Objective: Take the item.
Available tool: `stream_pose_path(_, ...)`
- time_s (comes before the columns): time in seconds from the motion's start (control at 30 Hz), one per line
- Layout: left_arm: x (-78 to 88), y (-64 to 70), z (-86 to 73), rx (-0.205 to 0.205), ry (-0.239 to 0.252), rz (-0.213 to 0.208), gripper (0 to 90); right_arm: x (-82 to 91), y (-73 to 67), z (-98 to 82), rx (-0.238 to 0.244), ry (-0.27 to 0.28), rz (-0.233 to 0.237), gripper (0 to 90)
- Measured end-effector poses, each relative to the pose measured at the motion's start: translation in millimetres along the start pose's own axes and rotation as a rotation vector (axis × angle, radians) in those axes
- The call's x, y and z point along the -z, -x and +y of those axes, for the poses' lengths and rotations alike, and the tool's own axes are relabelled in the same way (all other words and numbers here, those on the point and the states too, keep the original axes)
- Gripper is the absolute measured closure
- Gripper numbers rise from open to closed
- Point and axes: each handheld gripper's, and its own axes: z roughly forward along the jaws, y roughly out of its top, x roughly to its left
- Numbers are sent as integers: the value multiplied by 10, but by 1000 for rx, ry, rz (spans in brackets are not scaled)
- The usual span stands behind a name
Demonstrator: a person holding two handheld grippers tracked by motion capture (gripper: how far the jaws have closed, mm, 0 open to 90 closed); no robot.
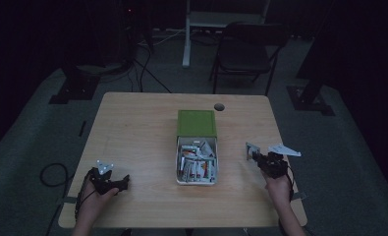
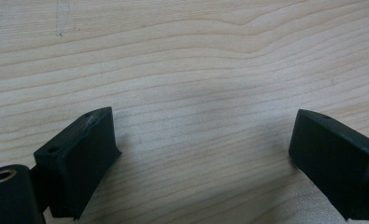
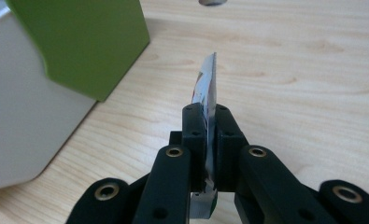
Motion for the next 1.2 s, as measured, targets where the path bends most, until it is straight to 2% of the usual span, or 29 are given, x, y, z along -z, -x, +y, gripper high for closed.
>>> stream_pose_path(0.37, 0, 0, 0, 0, 0, 0, 79, -90, 105, -120, -45, -59, 5, 859)
stream_pose_path(0.9, 0, 0, 0, -1, -1, 0, 79, -121, 263, -146, -88, -74, -31, 856)
stream_pose_path(1.03, 0, 0, 0, 0, 0, 0, 79, -128, 317, -174, -111, -86, -38, 852)
stream_pose_path(1.2, 0, 0, 0, 0, 0, 0, 79, -154, 362, -203, -118, -103, -50, 850)
